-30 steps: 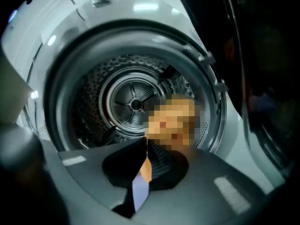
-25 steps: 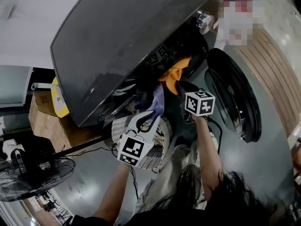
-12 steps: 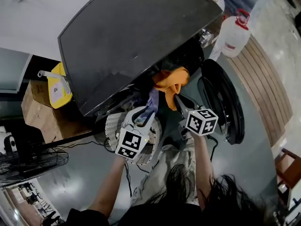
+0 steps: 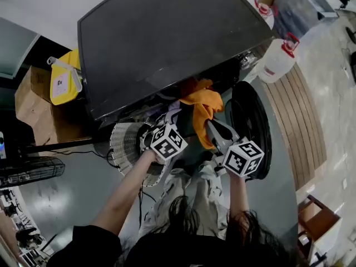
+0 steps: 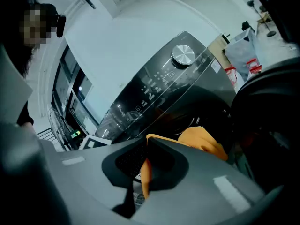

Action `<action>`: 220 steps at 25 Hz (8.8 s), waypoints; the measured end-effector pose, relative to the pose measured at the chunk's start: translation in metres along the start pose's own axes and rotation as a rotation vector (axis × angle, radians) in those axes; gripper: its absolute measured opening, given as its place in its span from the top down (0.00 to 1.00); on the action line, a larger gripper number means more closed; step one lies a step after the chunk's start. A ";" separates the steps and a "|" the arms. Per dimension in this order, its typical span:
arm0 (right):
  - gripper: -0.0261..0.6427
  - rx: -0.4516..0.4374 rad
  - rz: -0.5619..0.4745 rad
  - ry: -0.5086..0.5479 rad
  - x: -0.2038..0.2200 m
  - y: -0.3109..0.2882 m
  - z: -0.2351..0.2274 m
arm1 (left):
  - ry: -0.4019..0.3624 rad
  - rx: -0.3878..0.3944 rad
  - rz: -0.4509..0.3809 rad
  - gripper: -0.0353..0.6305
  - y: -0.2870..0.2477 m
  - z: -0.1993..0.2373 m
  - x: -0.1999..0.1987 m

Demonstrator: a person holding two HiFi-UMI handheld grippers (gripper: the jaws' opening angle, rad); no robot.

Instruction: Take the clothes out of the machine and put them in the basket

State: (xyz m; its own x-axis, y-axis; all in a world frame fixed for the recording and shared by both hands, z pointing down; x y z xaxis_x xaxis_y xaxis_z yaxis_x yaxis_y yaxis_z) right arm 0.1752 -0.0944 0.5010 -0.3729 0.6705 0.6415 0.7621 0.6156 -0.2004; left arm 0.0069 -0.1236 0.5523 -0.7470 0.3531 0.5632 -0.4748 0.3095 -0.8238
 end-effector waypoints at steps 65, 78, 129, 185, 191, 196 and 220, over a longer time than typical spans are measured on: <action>0.91 -0.742 0.308 0.328 -0.064 0.004 0.292 | 0.458 -0.747 -0.783 0.94 0.386 -0.117 -0.044; 0.91 -0.773 0.378 0.301 0.024 -0.058 0.388 | 0.493 -0.795 -0.729 0.94 0.469 -0.118 0.065; 0.91 0.062 0.923 -0.074 0.352 -0.122 0.136 | 0.436 0.016 0.106 0.81 0.136 -0.113 0.320; 0.60 0.157 0.326 -0.280 0.192 -0.109 -0.039 | 0.498 -0.181 0.051 0.77 0.098 -0.047 0.173; 0.58 0.159 0.286 -0.334 0.186 -0.126 -0.068 | 0.479 -0.167 0.074 0.77 0.079 -0.041 0.154; 0.57 0.166 0.284 -0.343 0.194 -0.144 -0.096 | 0.470 -0.170 0.067 0.77 0.058 -0.035 0.143; 0.90 0.246 0.247 -0.527 0.269 -0.202 -0.146 | 0.373 -0.179 0.130 0.77 0.055 -0.016 0.199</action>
State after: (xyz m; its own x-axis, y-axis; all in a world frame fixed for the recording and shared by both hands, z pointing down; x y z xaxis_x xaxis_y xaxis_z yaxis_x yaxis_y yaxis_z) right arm -0.0019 -0.0983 0.8221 -0.4603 0.8802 0.1161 0.7383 0.4521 -0.5006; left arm -0.1605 -0.0220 0.6197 -0.5606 0.6840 0.4667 -0.2747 0.3781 -0.8841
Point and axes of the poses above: the fingertips, and each gripper's own axes: y backward along the fingers, z to its left, x out of its underside, the point moved 9 cm from there along y, backward along the fingers, and after that the axes turned 5 degrees about -x, right-handed, at the moved point
